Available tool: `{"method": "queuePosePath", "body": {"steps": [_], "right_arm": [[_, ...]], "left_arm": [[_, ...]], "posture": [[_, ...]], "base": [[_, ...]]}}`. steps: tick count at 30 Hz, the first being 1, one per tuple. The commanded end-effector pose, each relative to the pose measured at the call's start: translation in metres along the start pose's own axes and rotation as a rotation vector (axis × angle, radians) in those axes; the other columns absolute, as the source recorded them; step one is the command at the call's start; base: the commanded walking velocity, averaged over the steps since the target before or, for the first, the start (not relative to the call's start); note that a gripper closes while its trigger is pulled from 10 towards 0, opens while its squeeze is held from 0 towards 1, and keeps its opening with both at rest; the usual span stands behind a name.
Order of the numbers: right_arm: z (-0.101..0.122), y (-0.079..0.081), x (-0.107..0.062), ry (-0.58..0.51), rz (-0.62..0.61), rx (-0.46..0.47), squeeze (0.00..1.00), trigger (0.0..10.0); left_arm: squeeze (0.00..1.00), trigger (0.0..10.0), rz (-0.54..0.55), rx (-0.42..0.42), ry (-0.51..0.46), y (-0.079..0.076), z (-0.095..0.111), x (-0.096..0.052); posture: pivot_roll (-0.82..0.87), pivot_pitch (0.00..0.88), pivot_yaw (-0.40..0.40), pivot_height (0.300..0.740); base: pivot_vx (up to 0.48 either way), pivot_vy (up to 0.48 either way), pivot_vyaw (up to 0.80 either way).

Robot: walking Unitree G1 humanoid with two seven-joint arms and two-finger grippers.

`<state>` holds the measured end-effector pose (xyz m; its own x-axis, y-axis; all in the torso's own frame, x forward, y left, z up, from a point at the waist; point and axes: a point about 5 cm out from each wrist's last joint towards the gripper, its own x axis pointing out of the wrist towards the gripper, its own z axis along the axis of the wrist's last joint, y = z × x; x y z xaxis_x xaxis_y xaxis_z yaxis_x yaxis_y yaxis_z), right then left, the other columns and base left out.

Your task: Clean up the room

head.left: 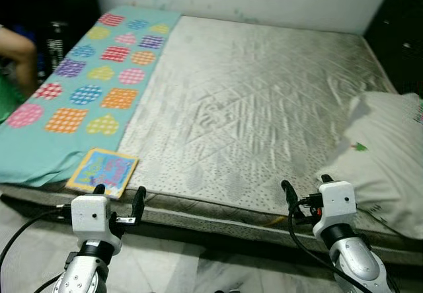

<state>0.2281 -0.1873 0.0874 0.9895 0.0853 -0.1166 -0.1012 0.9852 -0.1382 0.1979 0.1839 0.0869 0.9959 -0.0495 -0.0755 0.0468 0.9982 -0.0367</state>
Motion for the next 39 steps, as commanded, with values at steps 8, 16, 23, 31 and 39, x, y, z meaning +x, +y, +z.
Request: {"method": "queuePosePath", "body": {"steps": [8, 16, 23, 31, 39], "right_arm": [[0.003, 0.011, 0.007, -0.018, 0.035, 0.007, 0.00, 10.0], [0.007, 0.025, 0.024, -0.038, 0.166, -0.014, 0.00, 10.0], [0.010, 0.020, 0.035, -0.049, 0.147, -0.023, 0.00, 10.0], [0.002, 0.021, 0.015, -0.054, 0.069, -0.006, 0.00, 10.0], [-0.018, 0.020, -0.007, -0.013, -0.188, 0.046, 0.00, 10.0]], "left_arm": [[0.00, 10.0, -0.067, 0.014, 0.018, -0.008, -0.003, 0.005], [0.00, 10.0, -0.236, 0.088, 0.096, -0.013, -0.012, 0.009], [0.00, 10.0, -0.396, 0.144, 0.110, -0.024, -0.015, 0.025], [0.00, 10.0, -0.241, 0.070, 0.090, -0.020, -0.017, 0.043], [0.00, 10.0, -0.174, 0.060, 0.109, -0.014, -0.029, 0.029]], "posture": [[0.02, 0.134, -0.005, 0.731], [0.02, 0.111, 0.071, 0.731], [-0.05, 0.100, 0.160, 0.731], [-0.11, 0.095, 0.172, 0.731], [-0.10, 0.072, 0.161, 0.731]], "base": [[0.000, 0.000, -0.30], [0.000, 0.000, 0.00], [0.000, 0.000, 0.00], [0.000, 0.000, 0.00], [0.000, 0.000, 0.00]]}}
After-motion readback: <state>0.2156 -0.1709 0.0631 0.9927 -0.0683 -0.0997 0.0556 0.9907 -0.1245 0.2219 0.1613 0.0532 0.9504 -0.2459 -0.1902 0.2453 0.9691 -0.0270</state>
